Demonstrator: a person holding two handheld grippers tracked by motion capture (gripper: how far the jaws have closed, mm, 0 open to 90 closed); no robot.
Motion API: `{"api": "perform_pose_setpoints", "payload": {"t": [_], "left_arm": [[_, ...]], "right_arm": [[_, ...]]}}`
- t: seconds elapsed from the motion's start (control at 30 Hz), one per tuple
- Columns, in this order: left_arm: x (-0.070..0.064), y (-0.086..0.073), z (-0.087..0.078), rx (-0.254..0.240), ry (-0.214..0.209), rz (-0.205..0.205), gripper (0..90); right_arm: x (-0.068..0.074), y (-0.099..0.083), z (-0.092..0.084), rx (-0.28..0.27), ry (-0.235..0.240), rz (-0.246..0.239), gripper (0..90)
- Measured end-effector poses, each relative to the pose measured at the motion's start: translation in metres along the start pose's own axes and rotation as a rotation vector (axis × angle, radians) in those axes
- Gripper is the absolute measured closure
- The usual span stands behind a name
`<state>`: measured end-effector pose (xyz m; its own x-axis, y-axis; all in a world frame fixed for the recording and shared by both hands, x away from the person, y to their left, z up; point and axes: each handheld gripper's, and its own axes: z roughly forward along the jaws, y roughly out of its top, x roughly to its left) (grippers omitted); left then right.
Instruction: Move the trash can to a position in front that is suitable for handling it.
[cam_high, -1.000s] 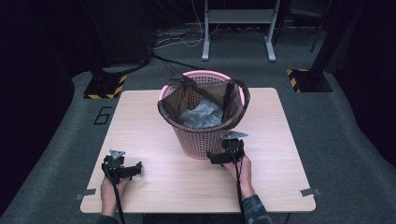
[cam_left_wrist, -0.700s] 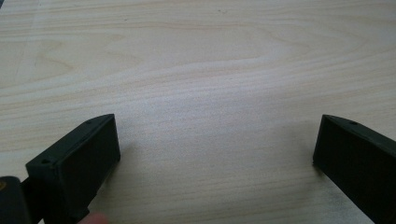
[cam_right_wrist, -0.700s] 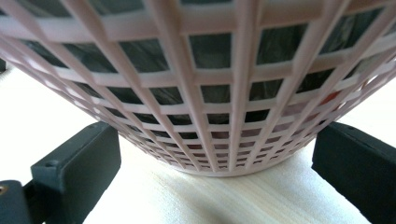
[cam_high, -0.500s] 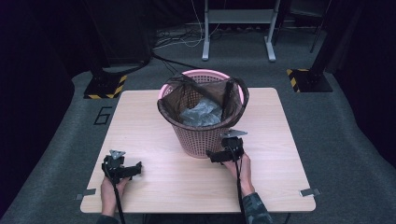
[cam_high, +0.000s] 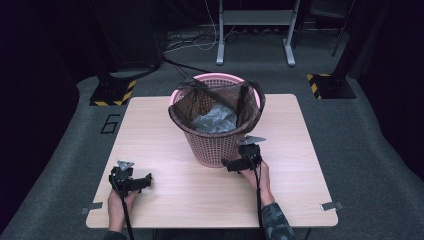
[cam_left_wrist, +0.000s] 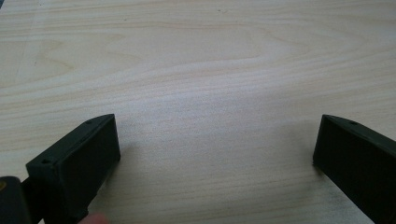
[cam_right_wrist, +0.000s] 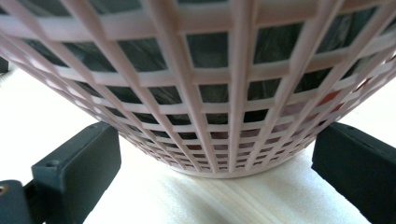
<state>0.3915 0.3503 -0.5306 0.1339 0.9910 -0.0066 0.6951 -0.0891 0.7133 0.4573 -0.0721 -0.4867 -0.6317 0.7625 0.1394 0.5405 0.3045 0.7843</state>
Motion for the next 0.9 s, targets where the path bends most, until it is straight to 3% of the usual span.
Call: {"api": "perform_pose_setpoints", "payload": {"t": [0.2,0.47,0.9], "left_arm": [[0.000,0.000,0.000,-0.001,-0.002,0.000,0.3],[0.000,0.000,0.000,0.000,-0.002,0.000,0.3],[0.000,-0.001,-0.001,0.002,-0.001,0.004,0.3]], "right_arm": [[-0.003,-0.001,-0.002,-0.005,0.011,0.000,0.8],[-0.005,-0.010,-0.017,-0.009,0.029,0.038,2.3],[-0.024,-0.033,-0.044,-0.017,-0.043,0.064,4.5]]}}
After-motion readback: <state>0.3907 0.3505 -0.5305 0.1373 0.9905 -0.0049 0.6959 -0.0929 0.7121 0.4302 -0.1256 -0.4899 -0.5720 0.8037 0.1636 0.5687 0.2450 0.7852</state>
